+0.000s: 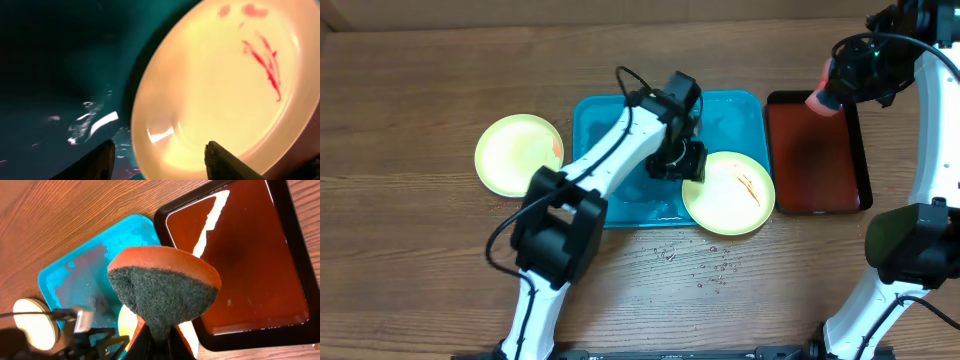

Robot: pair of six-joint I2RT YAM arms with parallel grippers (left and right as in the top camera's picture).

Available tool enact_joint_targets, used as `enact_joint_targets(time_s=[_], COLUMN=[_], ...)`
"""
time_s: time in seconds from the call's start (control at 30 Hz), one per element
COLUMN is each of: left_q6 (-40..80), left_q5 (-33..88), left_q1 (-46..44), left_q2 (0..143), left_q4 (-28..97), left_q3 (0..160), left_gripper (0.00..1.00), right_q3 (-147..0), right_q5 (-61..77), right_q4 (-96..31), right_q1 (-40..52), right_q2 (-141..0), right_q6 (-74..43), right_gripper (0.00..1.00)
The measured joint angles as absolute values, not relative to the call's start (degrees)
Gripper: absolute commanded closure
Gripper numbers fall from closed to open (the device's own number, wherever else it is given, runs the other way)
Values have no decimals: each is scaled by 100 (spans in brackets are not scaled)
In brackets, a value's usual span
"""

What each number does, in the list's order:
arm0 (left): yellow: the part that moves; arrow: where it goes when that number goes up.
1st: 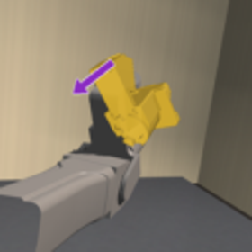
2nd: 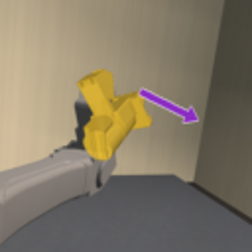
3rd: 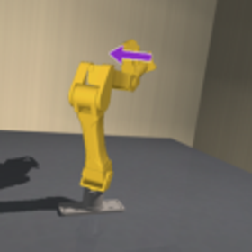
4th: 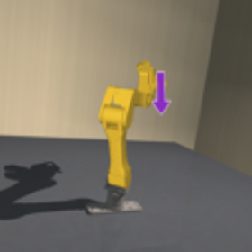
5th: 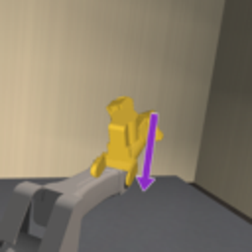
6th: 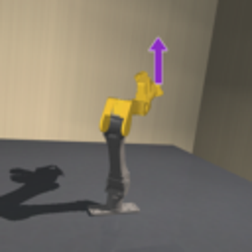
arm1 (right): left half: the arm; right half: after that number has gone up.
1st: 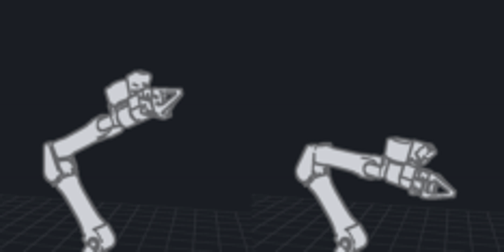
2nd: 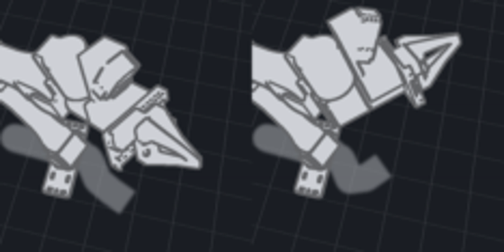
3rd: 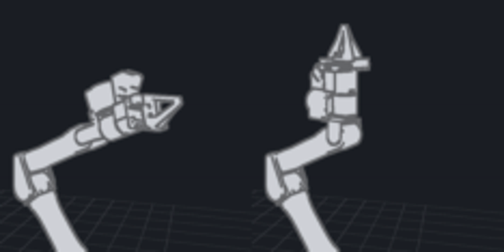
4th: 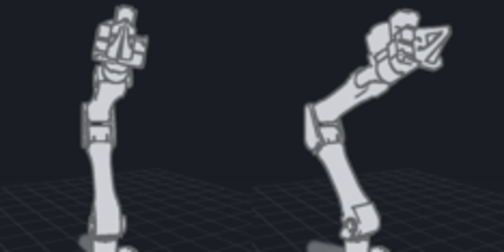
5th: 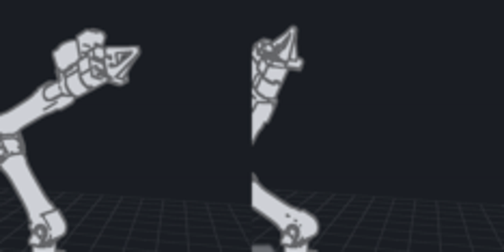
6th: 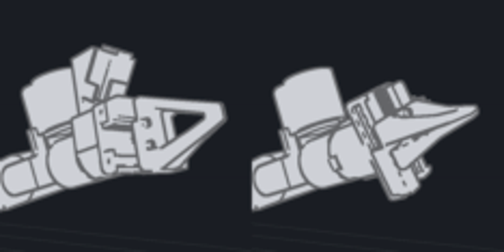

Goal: Clean dirty plates on tray and stack at the side
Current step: 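Release the plate and move left gripper to the remaining yellow plate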

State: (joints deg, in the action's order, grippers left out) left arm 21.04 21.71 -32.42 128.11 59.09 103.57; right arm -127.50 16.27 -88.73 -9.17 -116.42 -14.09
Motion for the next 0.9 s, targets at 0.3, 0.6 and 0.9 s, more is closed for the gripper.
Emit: enact_joint_targets(time_s=[0.3,0.6,0.9], left_q6=[2097,1870,399], left_q5=[2453,2091,438], left_q1=[-3183,-3011,-2355], left_q2=[13207,13209,13209], left_q4=[5966,6307,6676], left_q3=[10377,10877,11708], left_gripper=[96,96,96], right_q3=[-12750,-12750,-12750], right_q5=[1625,1623,1612], right_q4=[-8903,-8895,-8547], right_q1=[-917,-816,200], right_q2=[-11642,-11642,-11642], right_q6=[-1382,-1372,-1267], right_gripper=[96,96,96])
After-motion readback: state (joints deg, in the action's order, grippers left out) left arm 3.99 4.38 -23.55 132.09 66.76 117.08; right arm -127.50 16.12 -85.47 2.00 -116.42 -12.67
